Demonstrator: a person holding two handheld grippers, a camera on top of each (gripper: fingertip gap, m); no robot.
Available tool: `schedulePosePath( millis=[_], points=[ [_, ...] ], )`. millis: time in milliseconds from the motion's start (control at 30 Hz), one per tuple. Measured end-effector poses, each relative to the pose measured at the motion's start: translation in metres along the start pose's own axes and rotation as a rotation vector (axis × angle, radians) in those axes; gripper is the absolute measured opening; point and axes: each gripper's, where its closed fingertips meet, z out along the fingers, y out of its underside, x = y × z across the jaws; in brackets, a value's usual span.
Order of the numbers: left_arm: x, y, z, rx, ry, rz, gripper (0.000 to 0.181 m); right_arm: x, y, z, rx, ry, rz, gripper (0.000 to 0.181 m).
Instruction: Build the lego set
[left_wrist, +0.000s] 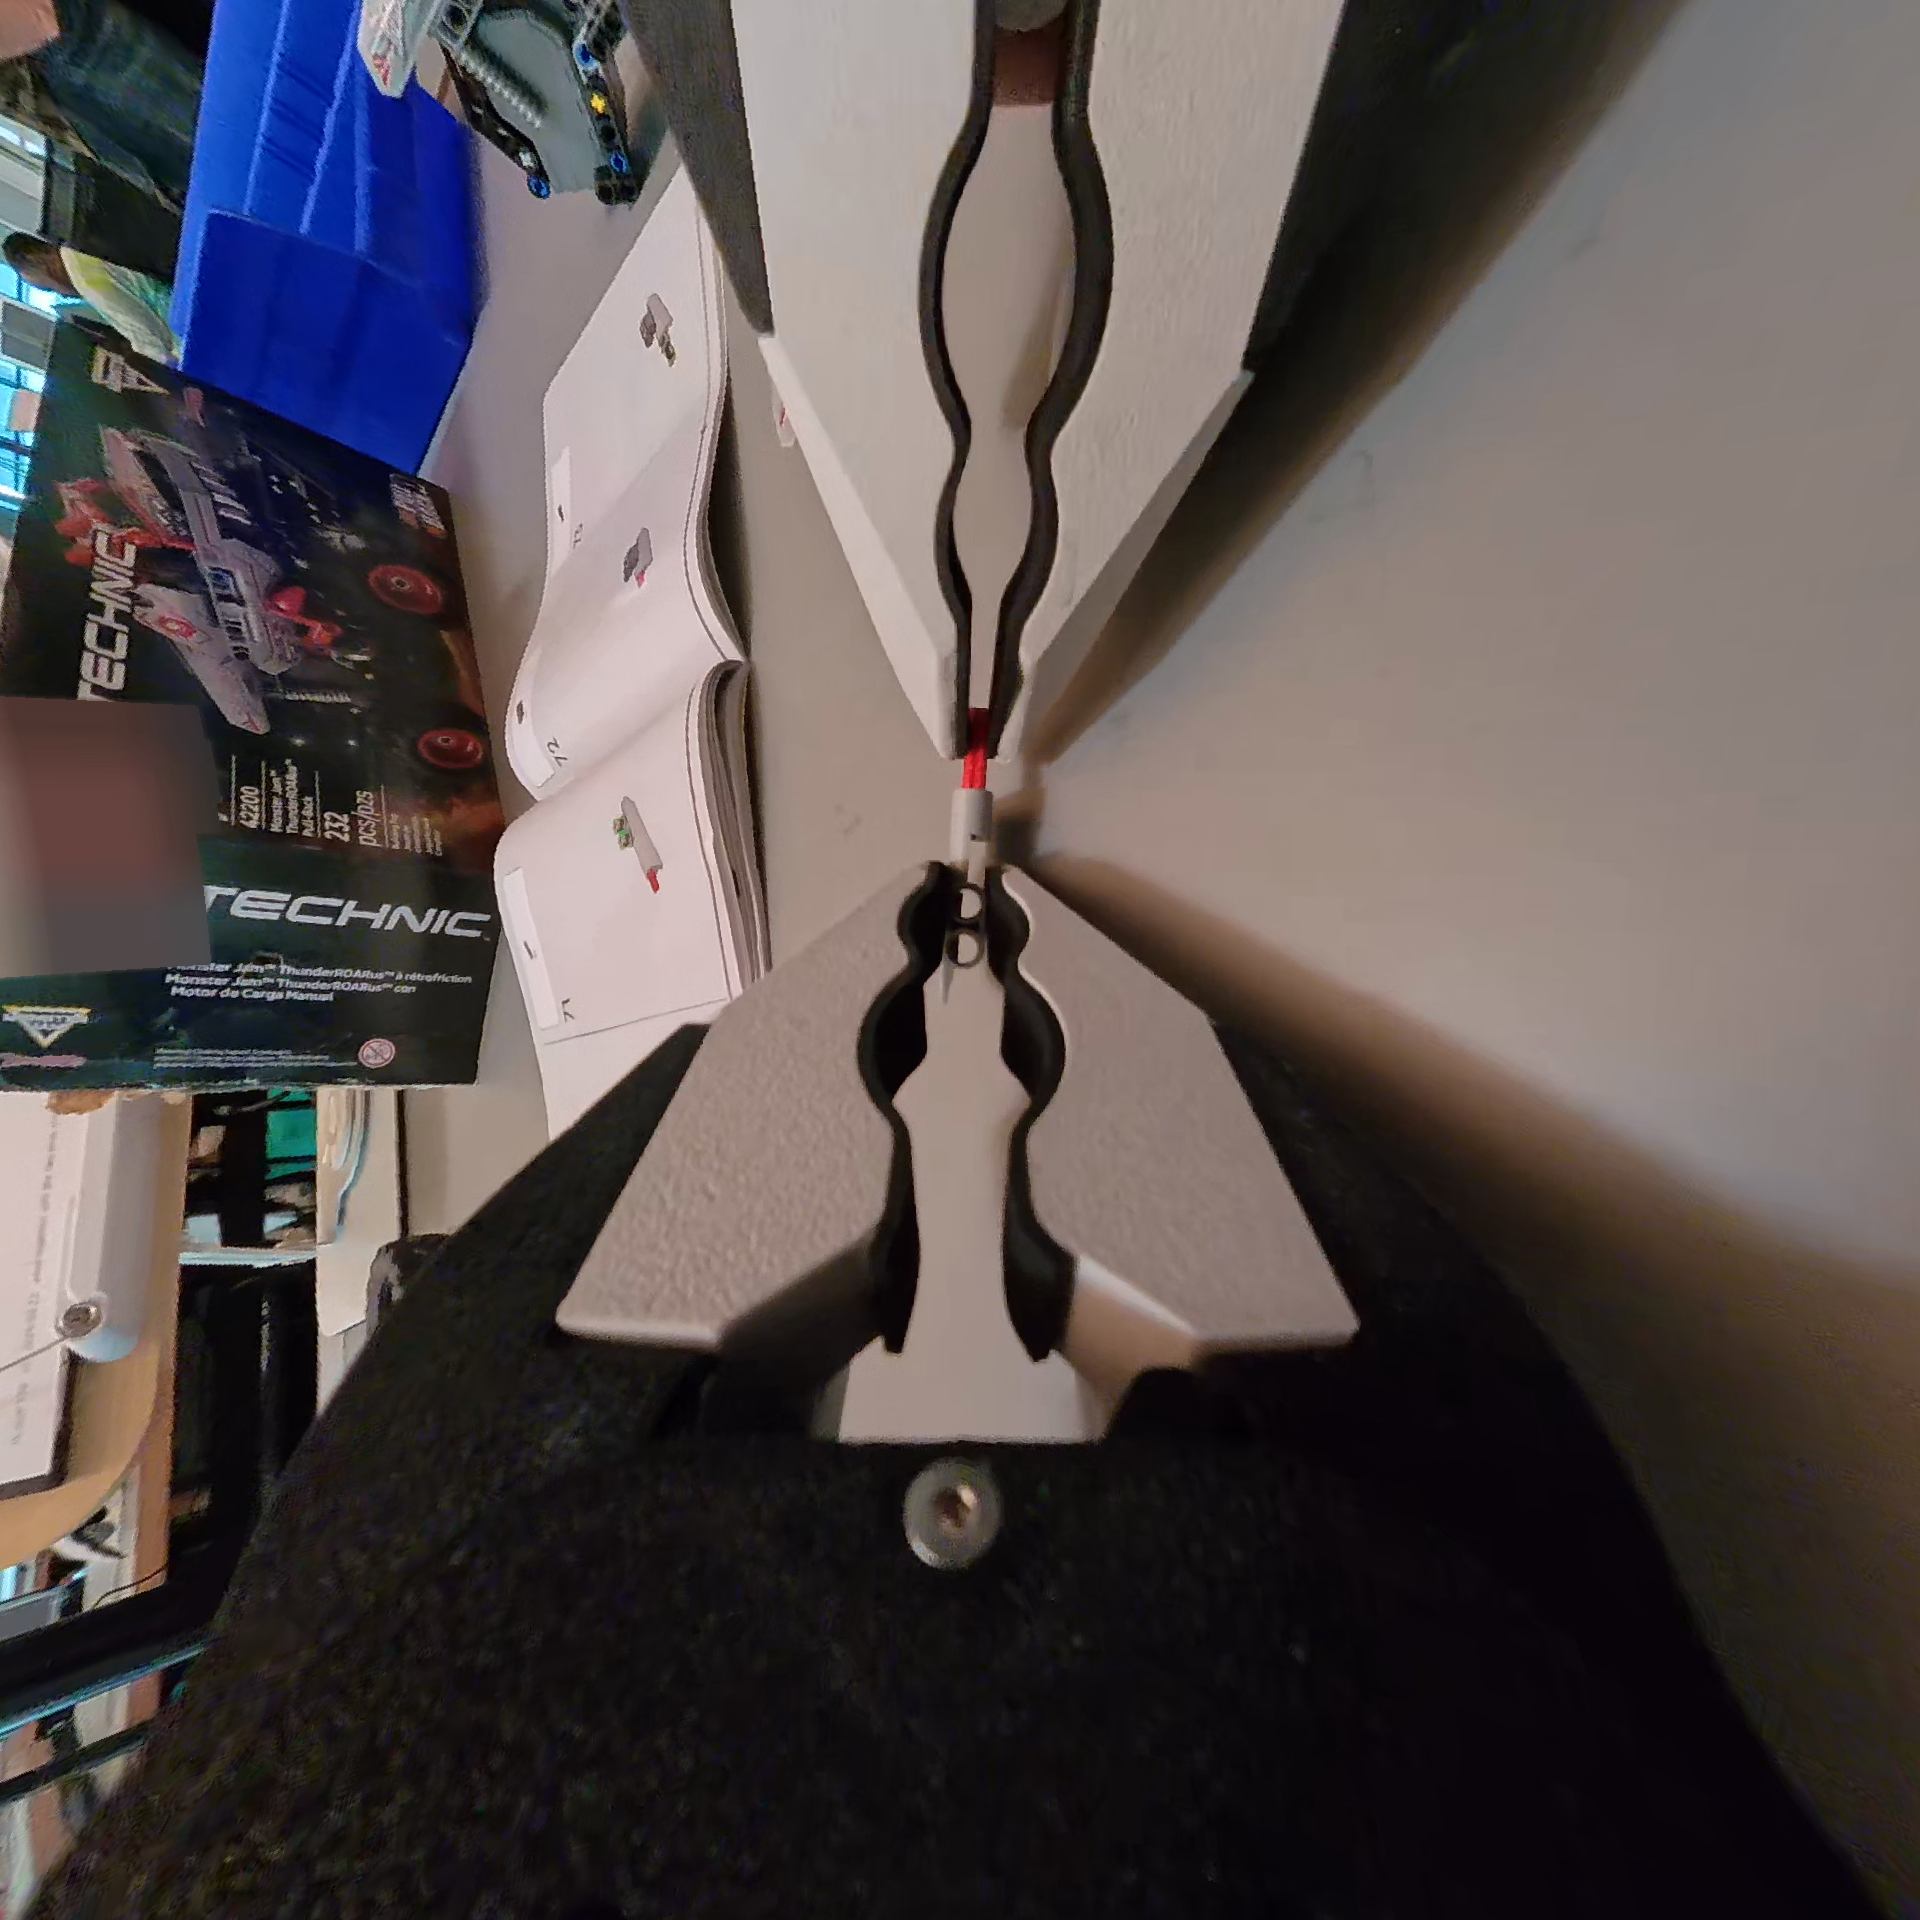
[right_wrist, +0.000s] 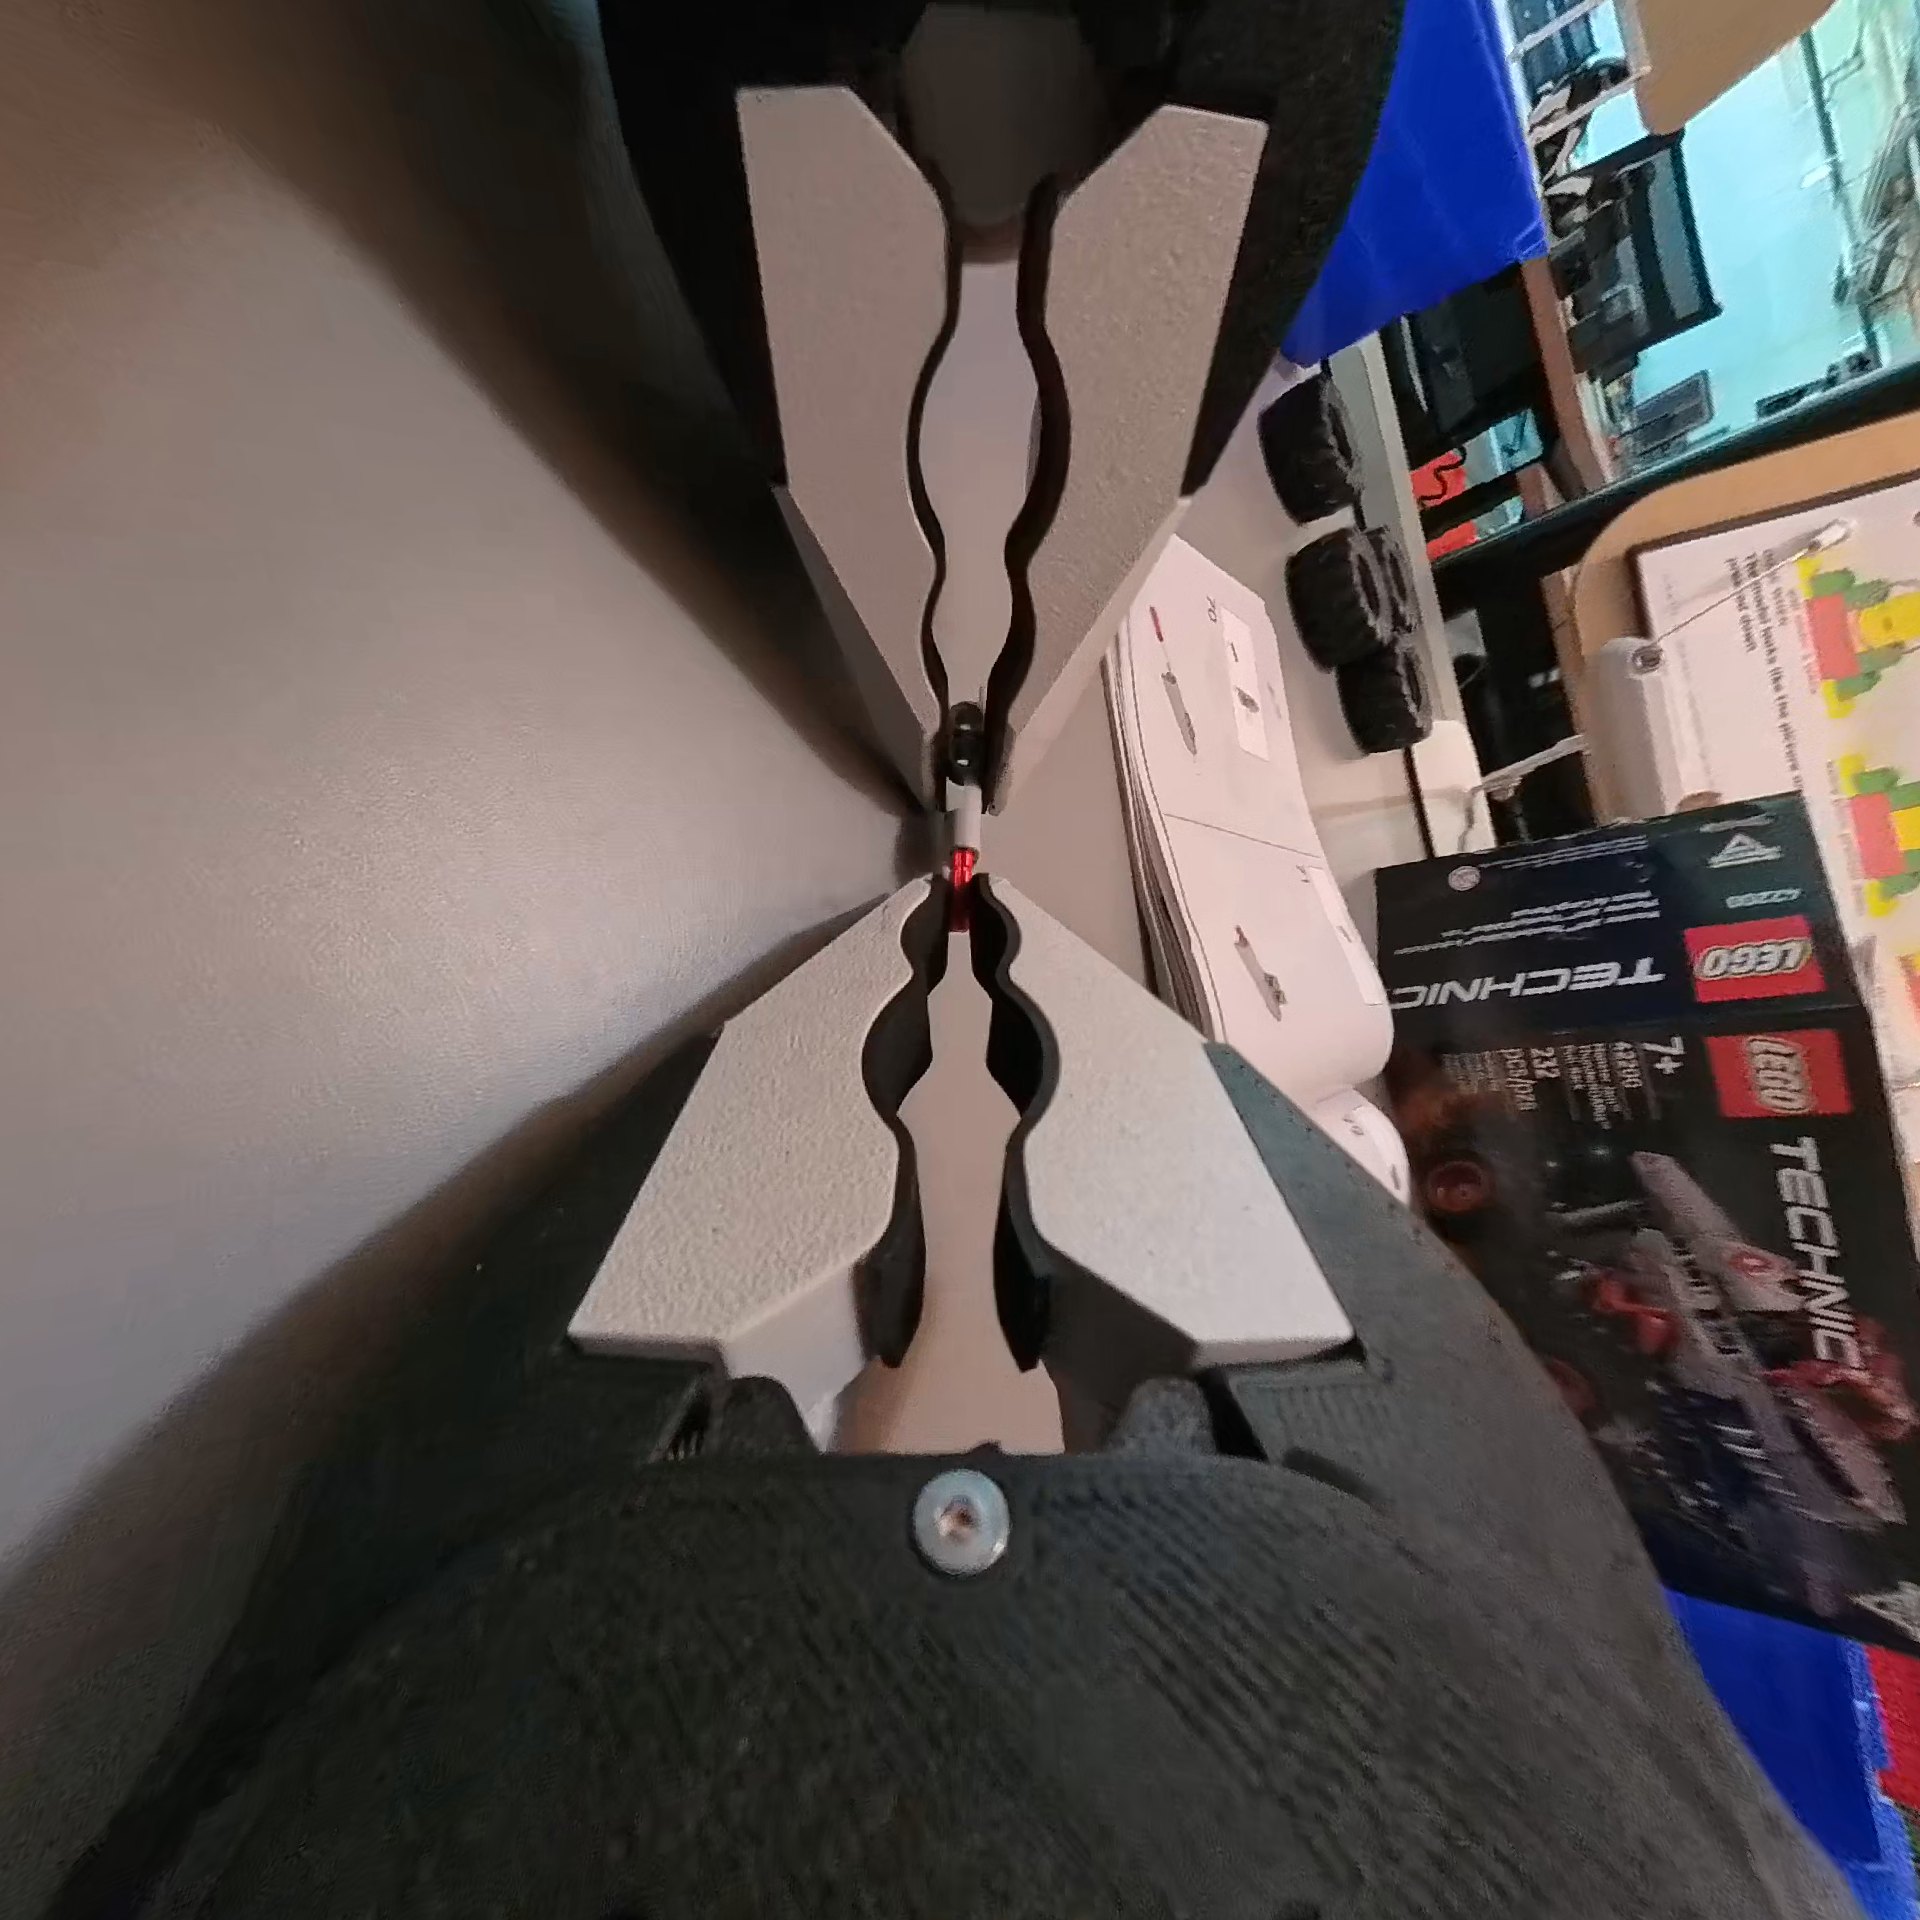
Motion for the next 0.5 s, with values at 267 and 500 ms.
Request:
schedulePosePath(
  millis=[267,500],
  points=[
    [-0.0005,0.0014,-0.0010,-0.042,-0.017,0.061,0.004,-0.0004,0.0005,0.0029,-0.042,0.030,-0.091,0.003],
    [-0.0027,0.0006,-0.0012,-0.054,-0.060,0.157,0.004,0.0003,-0.0019,0.0002,0.046,-0.049,0.108,0.003]
  ],
)
